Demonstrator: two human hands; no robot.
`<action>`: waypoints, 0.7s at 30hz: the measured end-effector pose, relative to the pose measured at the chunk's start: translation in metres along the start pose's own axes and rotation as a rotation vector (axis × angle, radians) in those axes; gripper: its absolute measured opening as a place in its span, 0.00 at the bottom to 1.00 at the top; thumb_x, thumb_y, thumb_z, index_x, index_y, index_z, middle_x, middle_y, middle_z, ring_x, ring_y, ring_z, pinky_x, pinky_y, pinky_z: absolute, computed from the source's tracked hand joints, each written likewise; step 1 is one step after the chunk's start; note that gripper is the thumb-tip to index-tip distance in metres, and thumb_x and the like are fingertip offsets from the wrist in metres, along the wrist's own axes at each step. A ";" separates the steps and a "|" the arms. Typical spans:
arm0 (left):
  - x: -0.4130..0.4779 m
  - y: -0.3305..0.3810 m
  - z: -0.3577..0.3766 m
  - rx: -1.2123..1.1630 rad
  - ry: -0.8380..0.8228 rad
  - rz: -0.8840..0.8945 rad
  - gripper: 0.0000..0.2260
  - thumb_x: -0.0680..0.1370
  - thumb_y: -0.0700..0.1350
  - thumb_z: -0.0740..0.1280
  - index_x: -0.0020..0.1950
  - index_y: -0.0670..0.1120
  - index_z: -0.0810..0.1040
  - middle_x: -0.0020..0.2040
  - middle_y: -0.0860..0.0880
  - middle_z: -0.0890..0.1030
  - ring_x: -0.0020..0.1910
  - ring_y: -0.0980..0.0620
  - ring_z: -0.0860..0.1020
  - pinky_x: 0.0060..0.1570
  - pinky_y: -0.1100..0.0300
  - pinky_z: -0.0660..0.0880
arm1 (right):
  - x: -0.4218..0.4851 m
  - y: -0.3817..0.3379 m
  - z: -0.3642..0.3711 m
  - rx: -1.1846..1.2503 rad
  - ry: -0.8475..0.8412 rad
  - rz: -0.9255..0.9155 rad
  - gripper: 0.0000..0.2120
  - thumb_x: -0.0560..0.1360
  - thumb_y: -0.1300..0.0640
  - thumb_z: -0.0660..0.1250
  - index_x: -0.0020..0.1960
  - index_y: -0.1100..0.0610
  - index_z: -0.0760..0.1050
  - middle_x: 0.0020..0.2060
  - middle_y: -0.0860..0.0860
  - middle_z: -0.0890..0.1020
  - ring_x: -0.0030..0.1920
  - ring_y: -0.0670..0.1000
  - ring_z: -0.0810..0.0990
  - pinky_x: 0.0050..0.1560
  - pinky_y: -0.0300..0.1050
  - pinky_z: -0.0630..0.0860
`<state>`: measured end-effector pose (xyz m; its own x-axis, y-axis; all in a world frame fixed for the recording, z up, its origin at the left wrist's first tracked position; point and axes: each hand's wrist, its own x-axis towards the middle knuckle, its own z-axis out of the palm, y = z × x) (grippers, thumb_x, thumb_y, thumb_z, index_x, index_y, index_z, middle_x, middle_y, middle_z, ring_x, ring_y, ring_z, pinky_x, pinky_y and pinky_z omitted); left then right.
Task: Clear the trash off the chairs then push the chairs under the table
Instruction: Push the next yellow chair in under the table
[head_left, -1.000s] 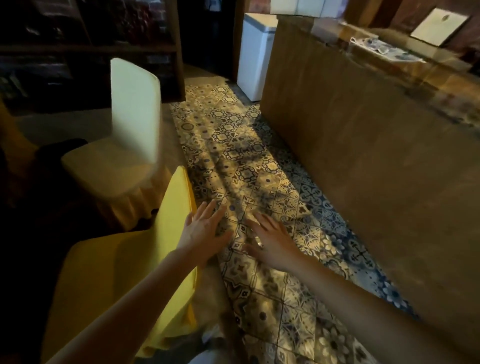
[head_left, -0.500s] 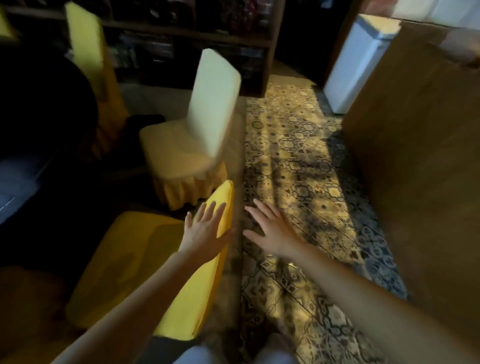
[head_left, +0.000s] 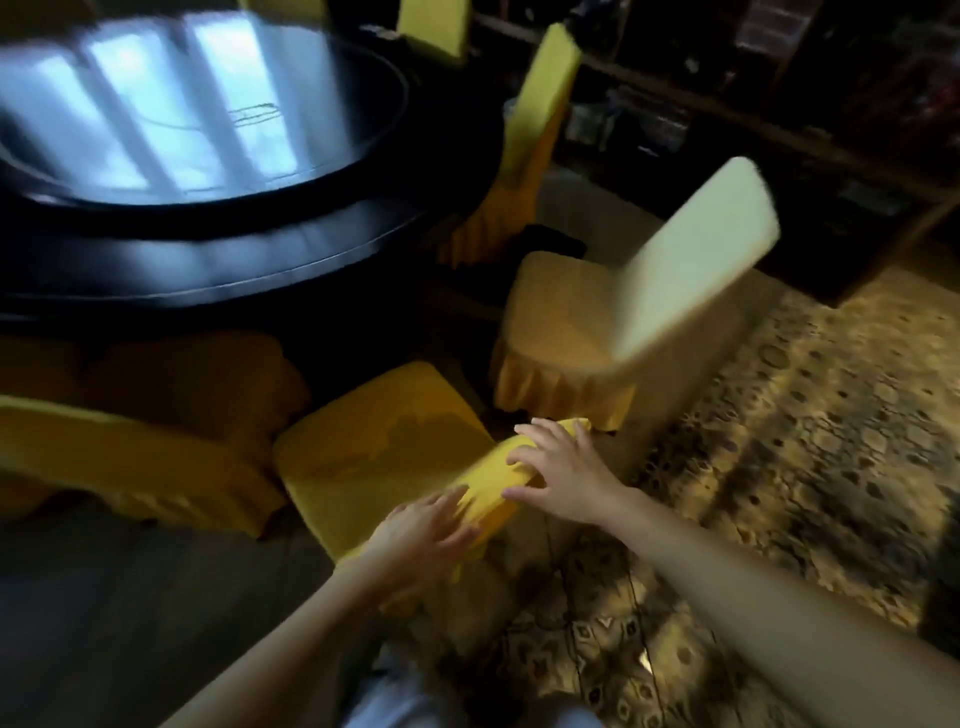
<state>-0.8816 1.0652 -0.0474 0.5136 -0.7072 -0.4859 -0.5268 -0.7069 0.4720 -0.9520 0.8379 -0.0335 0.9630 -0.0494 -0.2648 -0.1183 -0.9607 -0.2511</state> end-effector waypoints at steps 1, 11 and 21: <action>-0.008 -0.001 0.003 -0.044 -0.012 -0.012 0.27 0.77 0.63 0.55 0.75 0.58 0.55 0.73 0.50 0.66 0.67 0.49 0.70 0.64 0.52 0.69 | 0.004 0.002 -0.002 -0.012 -0.034 -0.036 0.27 0.73 0.30 0.56 0.63 0.45 0.72 0.72 0.48 0.65 0.75 0.50 0.55 0.71 0.66 0.43; -0.051 -0.016 0.036 0.022 0.413 -0.210 0.25 0.72 0.71 0.53 0.62 0.61 0.72 0.56 0.58 0.80 0.52 0.56 0.79 0.42 0.63 0.71 | 0.011 0.007 0.004 -0.145 0.003 -0.192 0.33 0.67 0.23 0.53 0.58 0.45 0.75 0.57 0.44 0.79 0.58 0.48 0.74 0.65 0.54 0.62; -0.041 -0.030 0.036 0.185 0.459 -0.084 0.34 0.68 0.74 0.46 0.63 0.58 0.73 0.54 0.55 0.82 0.48 0.52 0.81 0.40 0.58 0.75 | 0.008 0.006 0.012 -0.168 0.076 -0.172 0.32 0.67 0.23 0.51 0.54 0.47 0.74 0.53 0.45 0.79 0.56 0.49 0.75 0.65 0.55 0.62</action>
<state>-0.9108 1.1157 -0.0680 0.7824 -0.6104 -0.1234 -0.5607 -0.7767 0.2869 -0.9482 0.8349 -0.0481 0.9818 0.1045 -0.1587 0.0847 -0.9883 -0.1267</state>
